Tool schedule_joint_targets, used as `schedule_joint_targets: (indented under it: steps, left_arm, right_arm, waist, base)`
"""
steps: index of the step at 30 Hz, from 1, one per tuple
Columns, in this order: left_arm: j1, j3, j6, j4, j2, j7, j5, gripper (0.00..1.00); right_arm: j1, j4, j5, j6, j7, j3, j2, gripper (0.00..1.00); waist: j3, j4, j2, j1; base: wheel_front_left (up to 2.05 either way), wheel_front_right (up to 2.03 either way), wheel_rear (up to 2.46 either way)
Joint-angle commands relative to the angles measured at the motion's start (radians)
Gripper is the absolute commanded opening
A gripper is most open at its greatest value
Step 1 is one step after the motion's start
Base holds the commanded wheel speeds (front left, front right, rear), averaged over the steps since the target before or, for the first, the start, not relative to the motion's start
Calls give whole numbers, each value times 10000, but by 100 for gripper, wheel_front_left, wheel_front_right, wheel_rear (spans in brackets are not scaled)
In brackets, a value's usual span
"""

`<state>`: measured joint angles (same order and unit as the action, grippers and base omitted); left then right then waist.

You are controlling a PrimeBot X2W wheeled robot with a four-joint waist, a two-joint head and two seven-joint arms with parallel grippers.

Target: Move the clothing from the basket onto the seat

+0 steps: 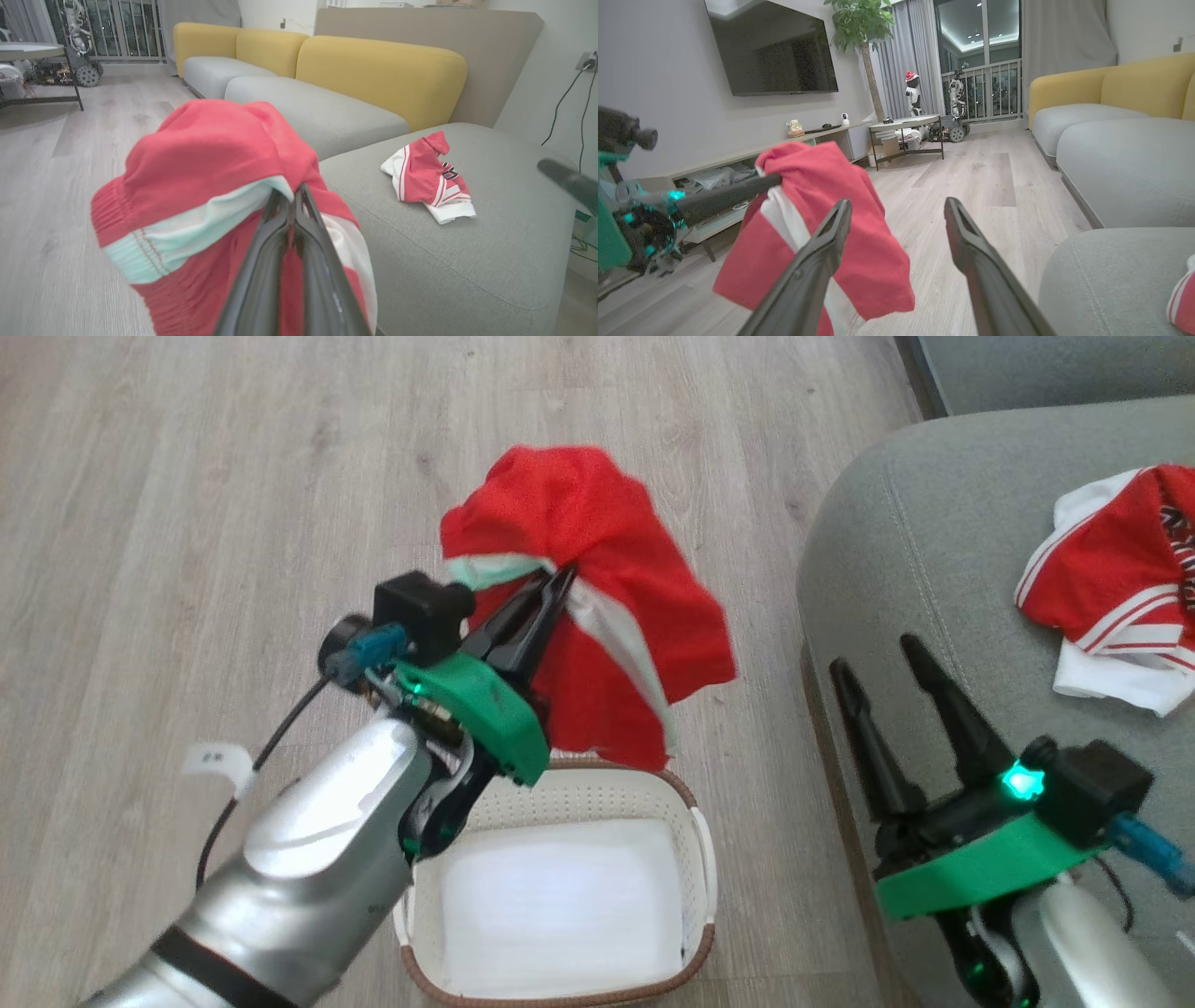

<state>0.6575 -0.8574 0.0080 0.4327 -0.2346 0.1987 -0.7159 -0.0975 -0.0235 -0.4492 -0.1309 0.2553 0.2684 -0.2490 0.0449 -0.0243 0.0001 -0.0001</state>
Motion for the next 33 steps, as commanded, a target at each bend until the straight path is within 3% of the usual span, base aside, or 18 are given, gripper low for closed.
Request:
schedule_joint_targets:
  steps: [1, 7, 16, 28, 33]
  left_arm:
    - [827, 461, 111, -592, -335, -69, 91, 0]
    - [1116, 483, 381, -1643, -486, -621, 97, 0]
    - [1155, 467, 490, -2052, -618, -850, 42, 0]
    - [1130, 213, 327, -2197, -352, -1006, -157, 0]
    - [1118, -61, 231, -2199, -126, -1080, -136, 0]
  right_arm:
    - [-69, -277, -22, 2, 65, 245, -4, 100]
    - [-100, -320, -7, 2, 65, 808, -171, 100]
    - [-198, -49, -58, 2, 65, 1612, -402, 100]
    - [-2121, 2174, -582, 2, 65, 3495, 13, 100]
    - [-3198, 3693, -392, 2, 65, 3989, 352, 100]
  waist:
    - [-53, 50, -1, 1]
    - [-117, 68, -1, 1]
    - [-242, -22, -1, 1]
    - [-322, 135, -1, 1]
    - [-354, 275, -1, 1]
  base:
    - [0, 0, 0]
    - [0, 0, 0]
    - [0, 0, 0]
    - [0, 0, 0]
    - [0, 0, 0]
